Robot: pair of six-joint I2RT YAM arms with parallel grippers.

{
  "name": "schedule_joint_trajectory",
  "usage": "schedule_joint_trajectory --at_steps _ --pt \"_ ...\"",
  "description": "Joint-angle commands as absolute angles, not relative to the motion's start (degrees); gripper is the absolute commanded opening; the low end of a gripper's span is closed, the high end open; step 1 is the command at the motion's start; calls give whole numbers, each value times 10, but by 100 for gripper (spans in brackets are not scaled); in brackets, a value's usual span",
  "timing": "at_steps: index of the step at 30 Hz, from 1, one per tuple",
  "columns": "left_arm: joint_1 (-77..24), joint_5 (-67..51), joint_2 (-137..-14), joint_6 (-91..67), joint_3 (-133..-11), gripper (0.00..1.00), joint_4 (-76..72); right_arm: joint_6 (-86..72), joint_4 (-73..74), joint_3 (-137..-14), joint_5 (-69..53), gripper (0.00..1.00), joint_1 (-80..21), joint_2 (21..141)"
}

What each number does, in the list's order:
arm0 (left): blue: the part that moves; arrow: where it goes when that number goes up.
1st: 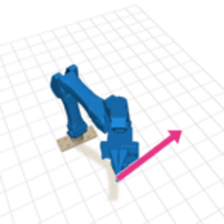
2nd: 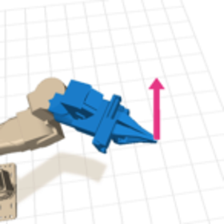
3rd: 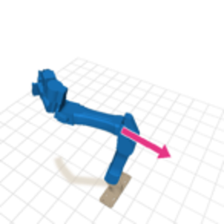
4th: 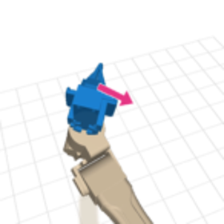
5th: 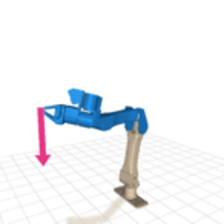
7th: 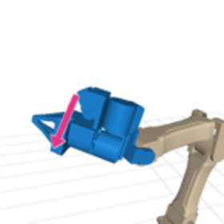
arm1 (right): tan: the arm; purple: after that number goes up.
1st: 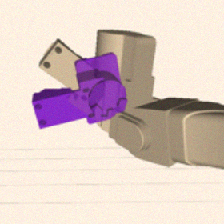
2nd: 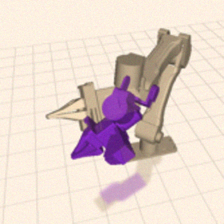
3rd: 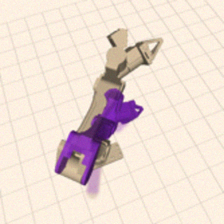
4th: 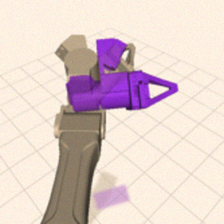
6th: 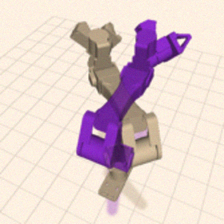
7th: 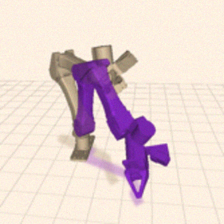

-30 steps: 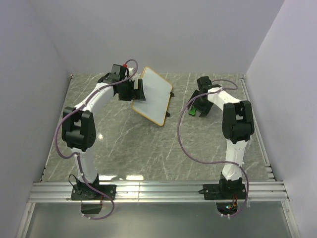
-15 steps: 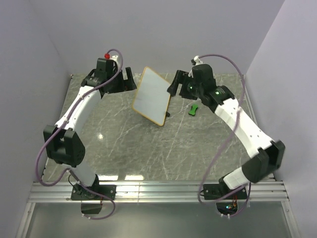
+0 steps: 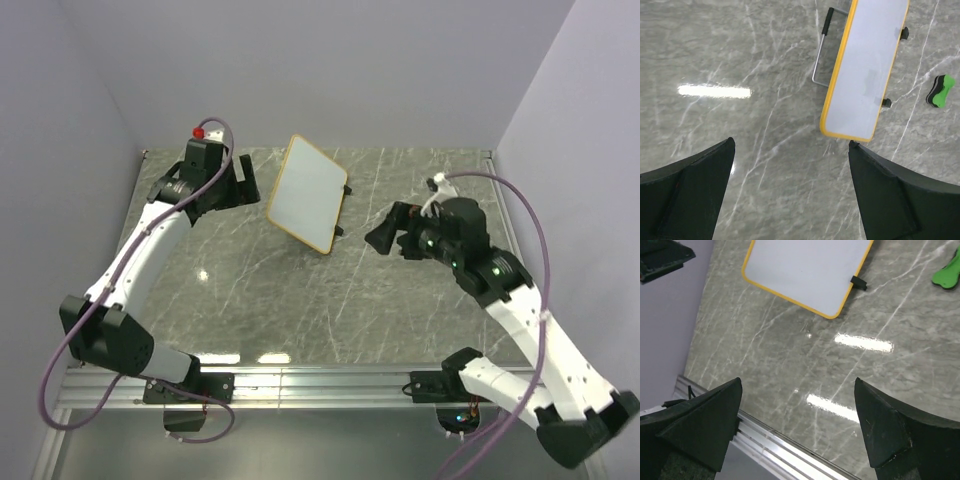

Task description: Erase the whiteboard

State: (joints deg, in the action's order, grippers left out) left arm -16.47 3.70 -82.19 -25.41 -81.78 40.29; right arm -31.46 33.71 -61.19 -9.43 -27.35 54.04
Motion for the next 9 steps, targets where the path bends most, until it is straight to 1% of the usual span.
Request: schedule_joint_trajectory --at_steps 1,5,9 --pt "-175 95 -766 -258 -823 99 440 -296 293 -576 -70 100 -272 470" --pt "-176 133 -730 -256 -834 99 483 -297 300 -573 -66 100 -272 441" --pt "-179 207 -697 -260 -839 99 504 -298 325 -575 -58 100 -272 419"
